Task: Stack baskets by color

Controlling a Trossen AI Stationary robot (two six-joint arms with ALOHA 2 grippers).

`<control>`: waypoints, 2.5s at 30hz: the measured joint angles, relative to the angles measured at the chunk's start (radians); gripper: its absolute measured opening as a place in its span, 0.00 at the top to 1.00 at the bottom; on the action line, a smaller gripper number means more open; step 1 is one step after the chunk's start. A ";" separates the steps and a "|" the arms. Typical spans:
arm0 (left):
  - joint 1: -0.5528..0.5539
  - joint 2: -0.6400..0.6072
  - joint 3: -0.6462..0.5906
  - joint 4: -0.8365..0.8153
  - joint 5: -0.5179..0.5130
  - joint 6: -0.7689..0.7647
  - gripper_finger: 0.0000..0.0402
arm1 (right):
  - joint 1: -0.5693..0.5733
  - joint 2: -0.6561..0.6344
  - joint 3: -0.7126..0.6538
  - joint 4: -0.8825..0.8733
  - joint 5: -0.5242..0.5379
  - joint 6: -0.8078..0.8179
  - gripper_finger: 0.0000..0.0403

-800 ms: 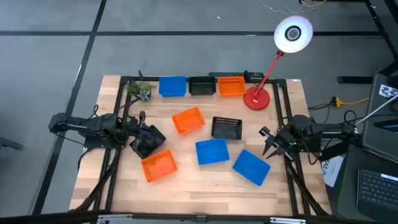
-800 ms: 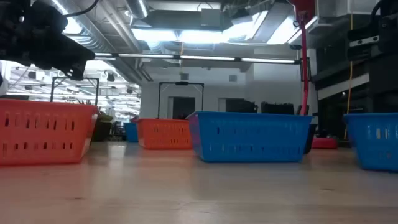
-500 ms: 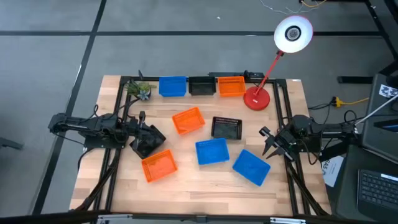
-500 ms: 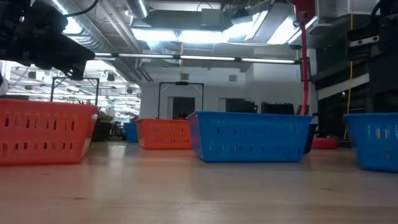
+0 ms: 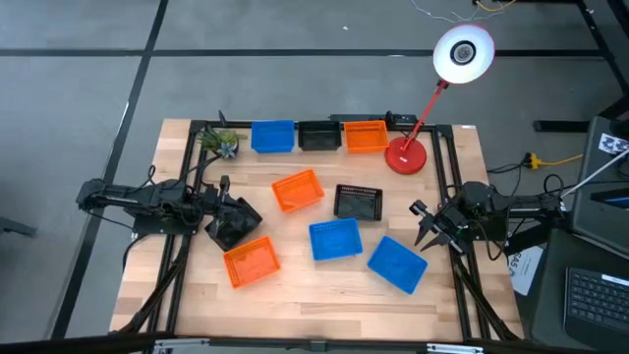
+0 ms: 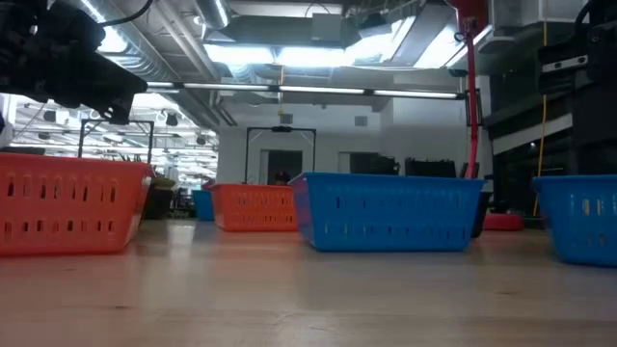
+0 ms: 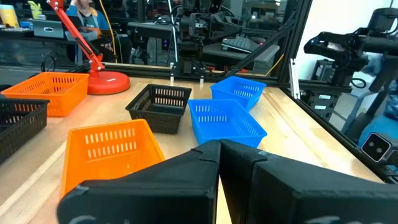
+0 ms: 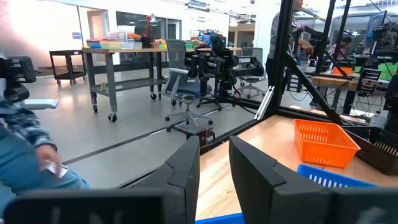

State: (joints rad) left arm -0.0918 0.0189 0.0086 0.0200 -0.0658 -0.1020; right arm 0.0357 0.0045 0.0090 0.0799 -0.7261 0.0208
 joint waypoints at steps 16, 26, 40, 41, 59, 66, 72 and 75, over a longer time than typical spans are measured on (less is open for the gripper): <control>0.000 0.000 0.000 0.000 0.000 0.000 1.00 | 0.000 0.000 0.000 0.001 0.000 -0.014 0.78; 0.000 0.000 0.000 0.000 0.000 0.000 1.00 | 0.000 0.000 0.000 0.025 0.026 -0.024 0.78; 0.000 0.000 0.000 0.000 0.000 0.010 1.00 | 0.001 -0.001 0.000 0.257 0.028 0.337 0.78; 0.000 0.000 0.000 0.000 0.000 0.025 1.00 | 0.001 -0.001 0.000 0.260 0.034 0.330 0.78; 0.000 0.000 0.000 0.425 -0.003 0.116 1.00 | 0.204 0.054 0.000 0.448 0.425 0.179 0.78; -0.001 0.000 0.000 0.351 -0.047 0.102 1.00 | 0.257 0.185 0.001 0.603 0.548 0.088 0.78; 0.000 0.085 0.058 0.203 -0.200 -0.097 1.00 | 0.257 0.237 0.001 0.613 0.693 0.052 0.78; 0.000 0.209 0.115 0.180 -0.217 -0.128 1.00 | 0.257 0.242 0.001 0.612 0.800 0.051 0.78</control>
State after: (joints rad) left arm -0.0917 0.2283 0.1240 0.2001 -0.2828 -0.2305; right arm 0.2924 0.2464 0.0097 0.6922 0.0739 0.0723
